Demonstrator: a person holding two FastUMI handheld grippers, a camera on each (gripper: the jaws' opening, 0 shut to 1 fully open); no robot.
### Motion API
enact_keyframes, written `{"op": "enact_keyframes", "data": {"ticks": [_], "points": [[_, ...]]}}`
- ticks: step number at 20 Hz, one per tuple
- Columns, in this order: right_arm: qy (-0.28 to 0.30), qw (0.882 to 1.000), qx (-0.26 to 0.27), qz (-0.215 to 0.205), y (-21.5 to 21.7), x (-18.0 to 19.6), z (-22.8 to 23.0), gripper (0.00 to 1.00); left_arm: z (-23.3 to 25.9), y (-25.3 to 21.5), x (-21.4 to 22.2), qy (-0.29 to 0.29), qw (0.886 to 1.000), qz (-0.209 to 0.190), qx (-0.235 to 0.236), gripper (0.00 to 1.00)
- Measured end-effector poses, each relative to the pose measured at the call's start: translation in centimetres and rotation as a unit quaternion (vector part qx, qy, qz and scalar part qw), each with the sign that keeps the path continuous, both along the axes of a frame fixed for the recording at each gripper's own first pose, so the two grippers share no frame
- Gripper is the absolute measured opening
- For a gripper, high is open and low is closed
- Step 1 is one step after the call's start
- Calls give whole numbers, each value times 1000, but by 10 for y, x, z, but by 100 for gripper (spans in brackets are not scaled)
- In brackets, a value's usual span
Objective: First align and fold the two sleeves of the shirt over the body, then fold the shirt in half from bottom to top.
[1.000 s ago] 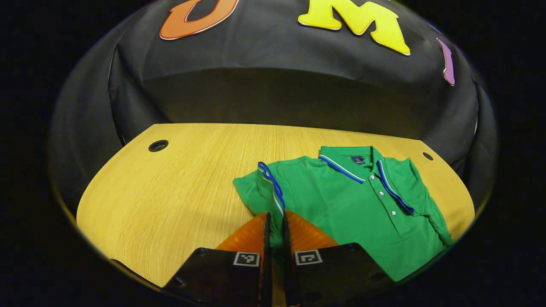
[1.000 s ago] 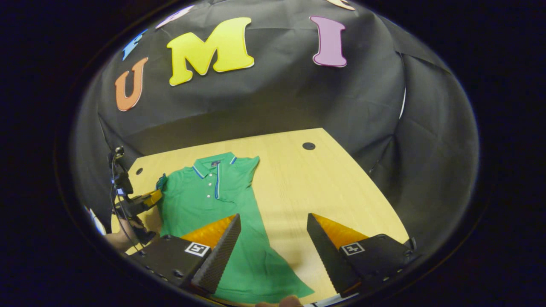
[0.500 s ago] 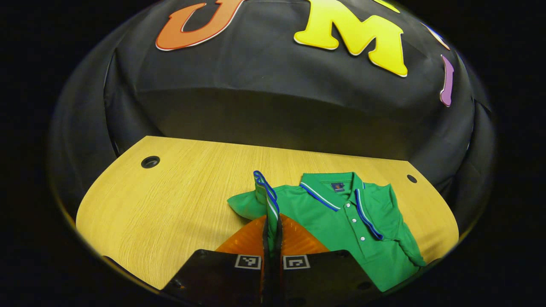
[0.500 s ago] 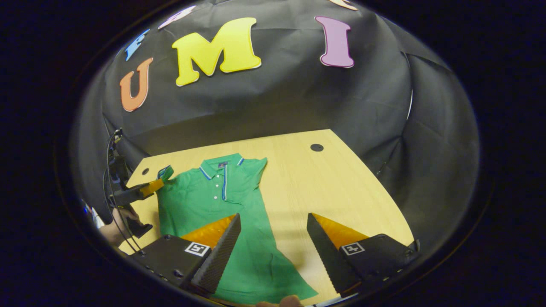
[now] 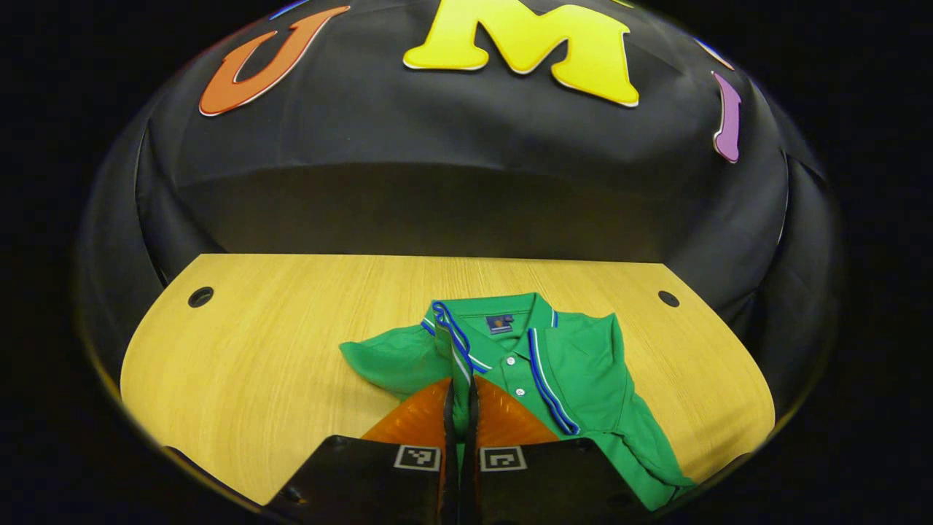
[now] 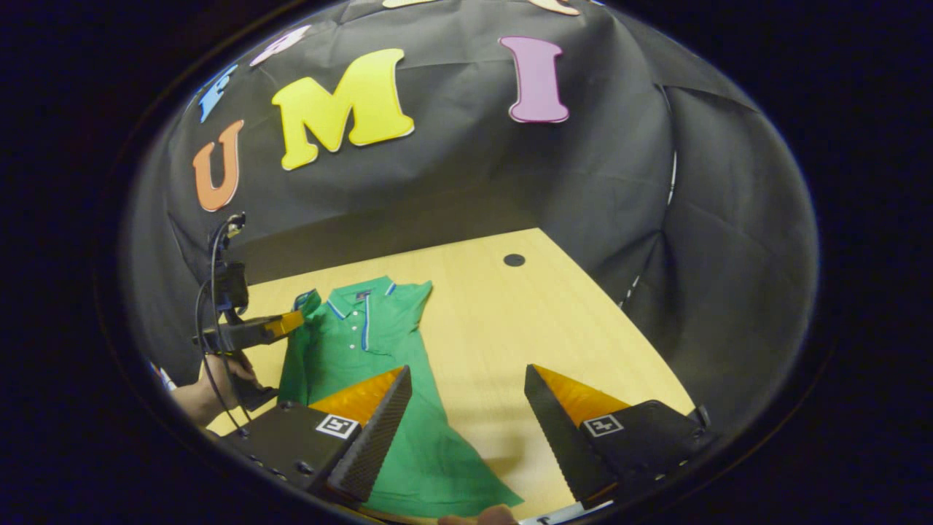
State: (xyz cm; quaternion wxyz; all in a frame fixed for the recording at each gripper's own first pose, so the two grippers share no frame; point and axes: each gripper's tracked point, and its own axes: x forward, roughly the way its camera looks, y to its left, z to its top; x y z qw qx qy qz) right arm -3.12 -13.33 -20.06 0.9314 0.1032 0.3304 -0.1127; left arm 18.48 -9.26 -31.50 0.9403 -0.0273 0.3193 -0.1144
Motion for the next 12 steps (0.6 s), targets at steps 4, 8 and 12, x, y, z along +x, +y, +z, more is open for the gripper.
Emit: {"op": "enact_keyframes", "data": {"ticks": [4,8,12], "points": [[-2,1000,-7,-12,-20,-12,4,95,-8,-29,-6,2,1000,-17,-10,18],[-17,1000,-17,8,-16,-7,12,96,8,-32,-12,-16,1000,-5,-25,55],[-51,997,-36,43,4,2,31,96,42,-10,-27,-51,998,26,-19,100]]}}
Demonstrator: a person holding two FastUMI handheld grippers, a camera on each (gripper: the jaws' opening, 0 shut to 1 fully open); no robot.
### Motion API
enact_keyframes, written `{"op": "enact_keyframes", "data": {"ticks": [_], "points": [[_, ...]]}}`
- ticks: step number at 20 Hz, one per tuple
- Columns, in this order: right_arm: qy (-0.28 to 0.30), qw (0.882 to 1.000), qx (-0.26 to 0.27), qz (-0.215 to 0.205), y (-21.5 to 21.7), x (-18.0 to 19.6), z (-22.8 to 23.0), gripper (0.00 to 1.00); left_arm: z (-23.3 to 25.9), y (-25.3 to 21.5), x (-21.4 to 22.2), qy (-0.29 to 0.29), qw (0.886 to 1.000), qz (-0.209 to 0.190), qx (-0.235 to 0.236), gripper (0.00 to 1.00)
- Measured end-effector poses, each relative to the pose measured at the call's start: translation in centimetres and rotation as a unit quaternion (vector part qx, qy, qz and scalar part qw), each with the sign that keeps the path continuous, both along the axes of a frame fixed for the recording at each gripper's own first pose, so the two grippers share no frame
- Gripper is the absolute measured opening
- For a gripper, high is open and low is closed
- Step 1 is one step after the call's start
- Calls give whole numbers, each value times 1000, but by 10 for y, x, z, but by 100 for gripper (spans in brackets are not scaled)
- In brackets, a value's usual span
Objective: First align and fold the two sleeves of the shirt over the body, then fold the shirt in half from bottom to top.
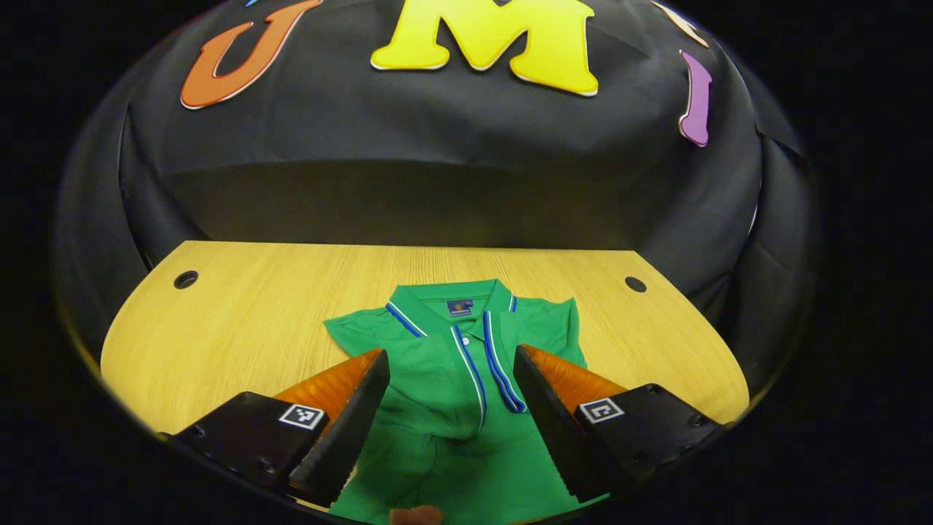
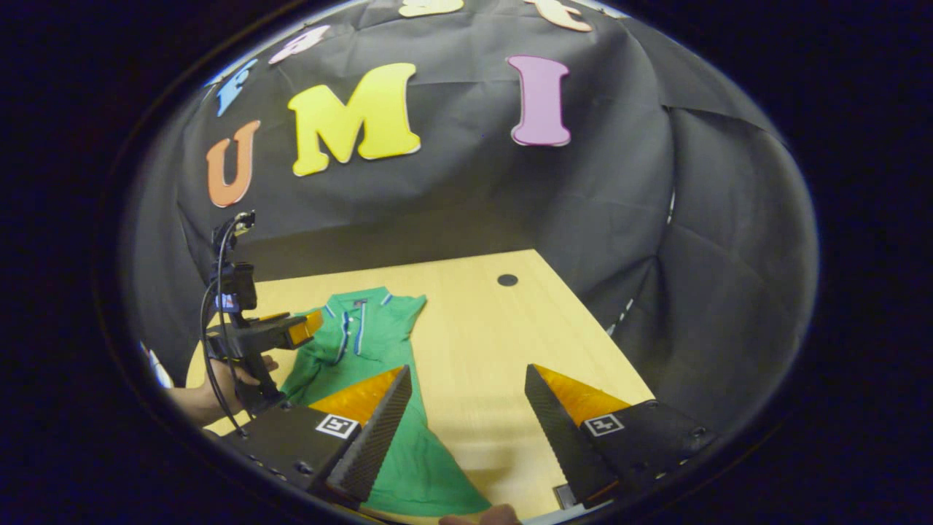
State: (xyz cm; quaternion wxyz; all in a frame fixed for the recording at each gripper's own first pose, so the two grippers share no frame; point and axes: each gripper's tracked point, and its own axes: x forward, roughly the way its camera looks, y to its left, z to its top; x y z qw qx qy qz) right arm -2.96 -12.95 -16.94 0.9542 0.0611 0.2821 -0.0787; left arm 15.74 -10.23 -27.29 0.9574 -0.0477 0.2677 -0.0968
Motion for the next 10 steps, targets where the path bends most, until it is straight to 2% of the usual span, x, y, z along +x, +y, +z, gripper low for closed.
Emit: {"op": "enact_keyframes", "data": {"ticks": [4,10], "points": [[-43,998,-32,34,23,7,26,96,45,29,-26,-37,999,22,-1,100],[-61,995,-24,73,71,-13,36,96,93,65,-86,-70,997,38,-6,100]]}}
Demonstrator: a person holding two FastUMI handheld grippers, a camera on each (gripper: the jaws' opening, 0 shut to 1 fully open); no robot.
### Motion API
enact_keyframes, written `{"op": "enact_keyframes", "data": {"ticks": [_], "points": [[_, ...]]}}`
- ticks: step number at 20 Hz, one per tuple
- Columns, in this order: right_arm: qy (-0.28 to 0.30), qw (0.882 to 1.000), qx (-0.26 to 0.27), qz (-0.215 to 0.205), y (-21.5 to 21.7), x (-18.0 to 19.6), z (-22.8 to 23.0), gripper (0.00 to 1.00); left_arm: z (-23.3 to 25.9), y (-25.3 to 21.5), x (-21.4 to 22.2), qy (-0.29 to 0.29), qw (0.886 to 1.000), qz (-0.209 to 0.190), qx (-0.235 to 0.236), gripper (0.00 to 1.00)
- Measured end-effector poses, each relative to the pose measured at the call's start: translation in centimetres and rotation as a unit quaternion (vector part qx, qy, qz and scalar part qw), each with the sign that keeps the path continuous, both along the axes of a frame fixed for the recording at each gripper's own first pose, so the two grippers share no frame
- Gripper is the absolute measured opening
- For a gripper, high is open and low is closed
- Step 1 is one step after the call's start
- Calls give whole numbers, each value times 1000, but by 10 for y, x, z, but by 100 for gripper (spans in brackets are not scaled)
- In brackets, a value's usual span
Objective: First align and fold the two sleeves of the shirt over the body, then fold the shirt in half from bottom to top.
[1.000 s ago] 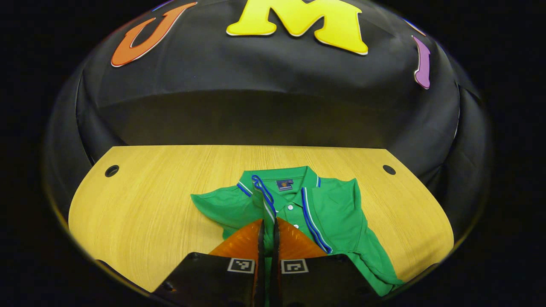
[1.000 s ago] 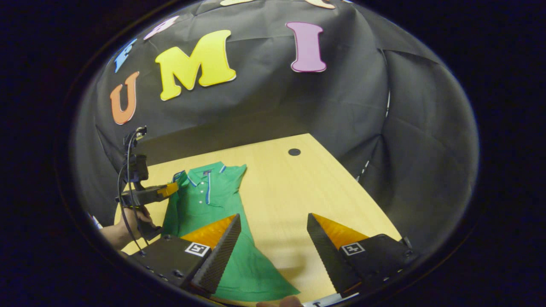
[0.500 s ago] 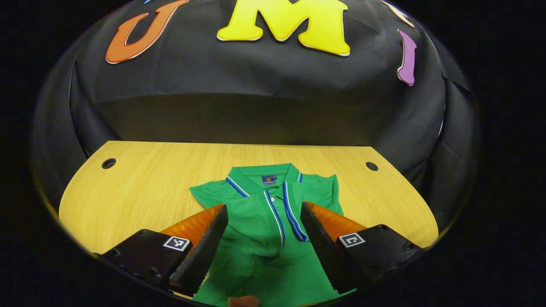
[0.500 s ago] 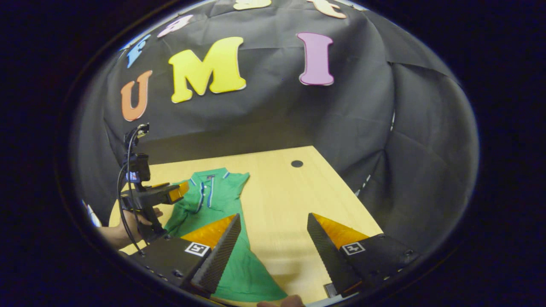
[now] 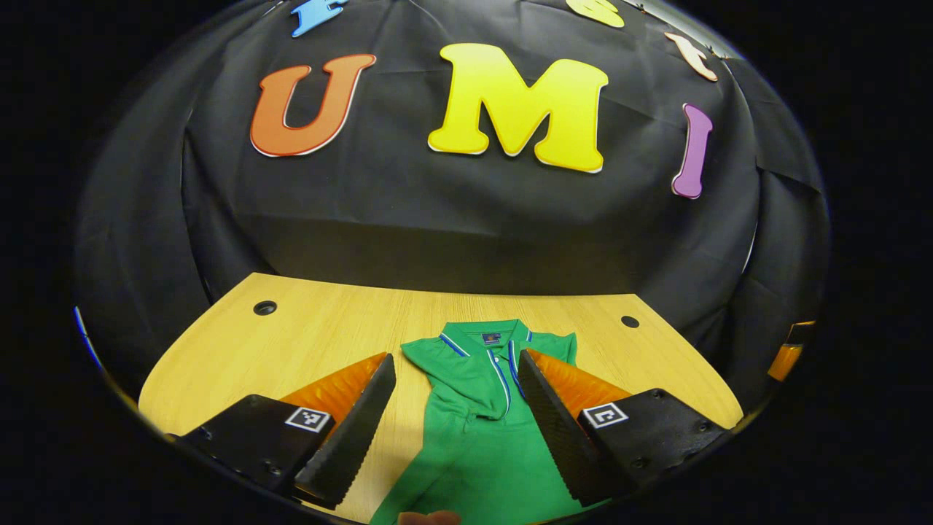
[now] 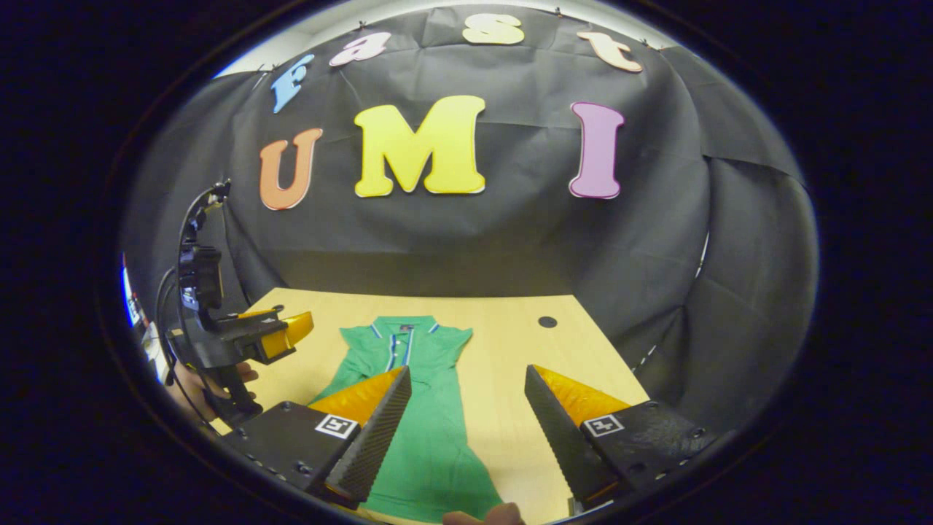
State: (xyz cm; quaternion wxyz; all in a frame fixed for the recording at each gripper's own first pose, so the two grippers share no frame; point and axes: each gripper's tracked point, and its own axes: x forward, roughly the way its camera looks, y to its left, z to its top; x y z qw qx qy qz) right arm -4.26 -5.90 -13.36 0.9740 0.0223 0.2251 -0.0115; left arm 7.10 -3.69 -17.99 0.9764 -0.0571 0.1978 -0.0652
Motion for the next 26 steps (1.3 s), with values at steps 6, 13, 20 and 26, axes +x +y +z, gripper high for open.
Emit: {"op": "enact_keyframes", "data": {"ticks": [6,13,20,26], "points": [[-15,998,1,64,14,-29,4,97,32,16,-70,-15,1000,20,17,100],[30,996,-9,88,-20,-95,-51,96,-8,27,-173,41,998,36,40,100],[134,988,-14,79,-56,-162,-135,96,-96,40,-266,152,986,-33,62,100],[202,976,-16,77,-54,-174,-189,96,-152,68,-270,220,973,-25,63,100]]}}
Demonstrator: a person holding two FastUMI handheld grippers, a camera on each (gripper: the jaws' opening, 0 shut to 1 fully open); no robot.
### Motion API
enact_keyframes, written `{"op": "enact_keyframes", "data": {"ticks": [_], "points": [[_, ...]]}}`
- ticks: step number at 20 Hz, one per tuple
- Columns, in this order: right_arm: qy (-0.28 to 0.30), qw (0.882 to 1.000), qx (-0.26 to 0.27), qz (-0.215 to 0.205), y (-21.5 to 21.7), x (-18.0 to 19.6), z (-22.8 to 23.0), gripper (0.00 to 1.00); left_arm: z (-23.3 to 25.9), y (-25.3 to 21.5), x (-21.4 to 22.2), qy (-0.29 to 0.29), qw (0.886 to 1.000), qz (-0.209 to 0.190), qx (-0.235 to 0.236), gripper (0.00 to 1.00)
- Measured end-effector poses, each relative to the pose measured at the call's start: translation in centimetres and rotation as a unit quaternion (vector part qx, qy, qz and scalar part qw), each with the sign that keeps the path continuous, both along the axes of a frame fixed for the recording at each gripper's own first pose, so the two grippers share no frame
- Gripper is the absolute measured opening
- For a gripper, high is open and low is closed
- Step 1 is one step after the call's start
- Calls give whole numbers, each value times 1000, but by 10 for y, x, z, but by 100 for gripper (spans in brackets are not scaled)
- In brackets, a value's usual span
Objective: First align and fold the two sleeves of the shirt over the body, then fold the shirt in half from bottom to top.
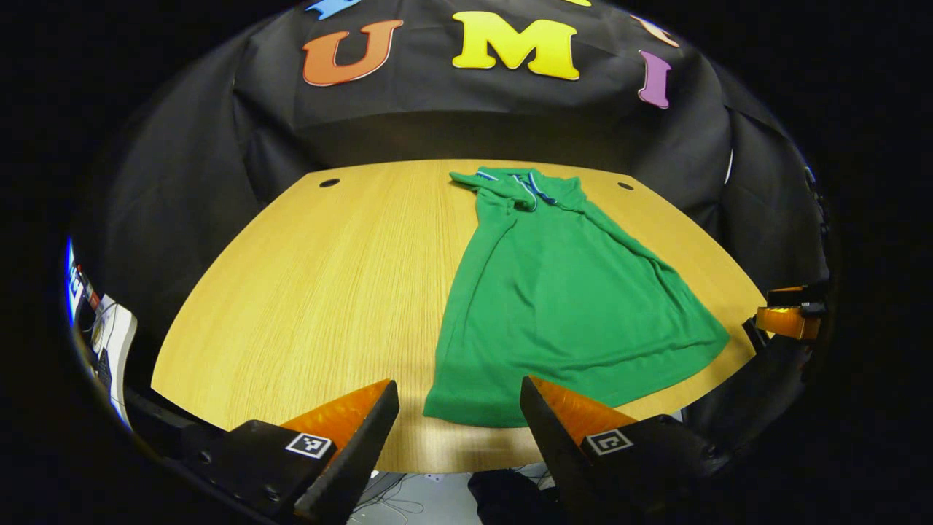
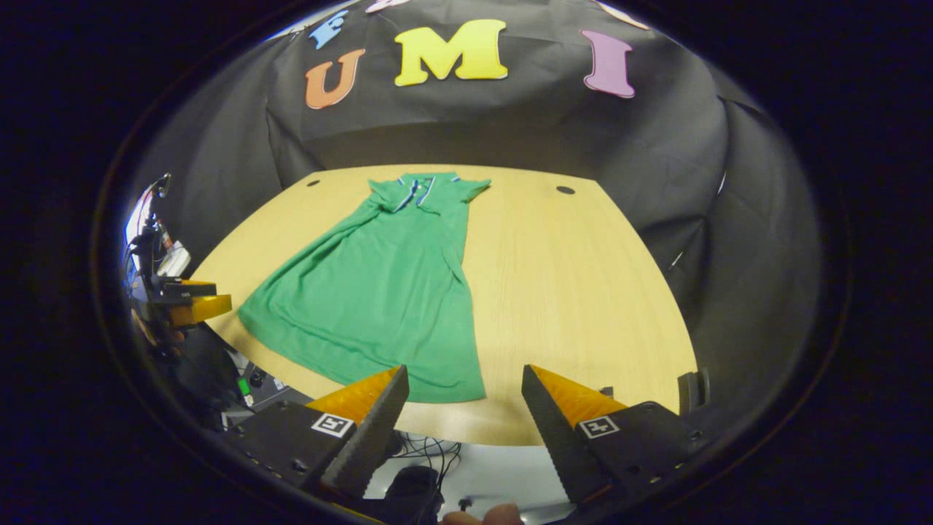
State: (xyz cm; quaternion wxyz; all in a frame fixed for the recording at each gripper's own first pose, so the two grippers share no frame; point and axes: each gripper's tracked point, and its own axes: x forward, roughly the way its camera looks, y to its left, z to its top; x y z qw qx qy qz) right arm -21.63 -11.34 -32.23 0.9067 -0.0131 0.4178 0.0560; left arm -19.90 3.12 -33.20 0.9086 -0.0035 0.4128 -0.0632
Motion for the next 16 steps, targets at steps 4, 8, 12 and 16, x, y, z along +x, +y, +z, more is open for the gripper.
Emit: {"op": "enact_keyframes", "data": {"ticks": [4,8,12,16], "points": [[27,1000,-7,4,7,7,-25,98,-24,2,-4,24,999,-29,2,100],[54,998,-13,3,10,12,-47,96,-37,0,-5,43,998,-38,-3,100],[79,997,-19,4,12,8,-65,96,-44,-1,-7,50,998,-41,3,100],[83,997,-2,5,17,8,-67,93,-42,-6,-9,52,997,-56,14,100]]}}
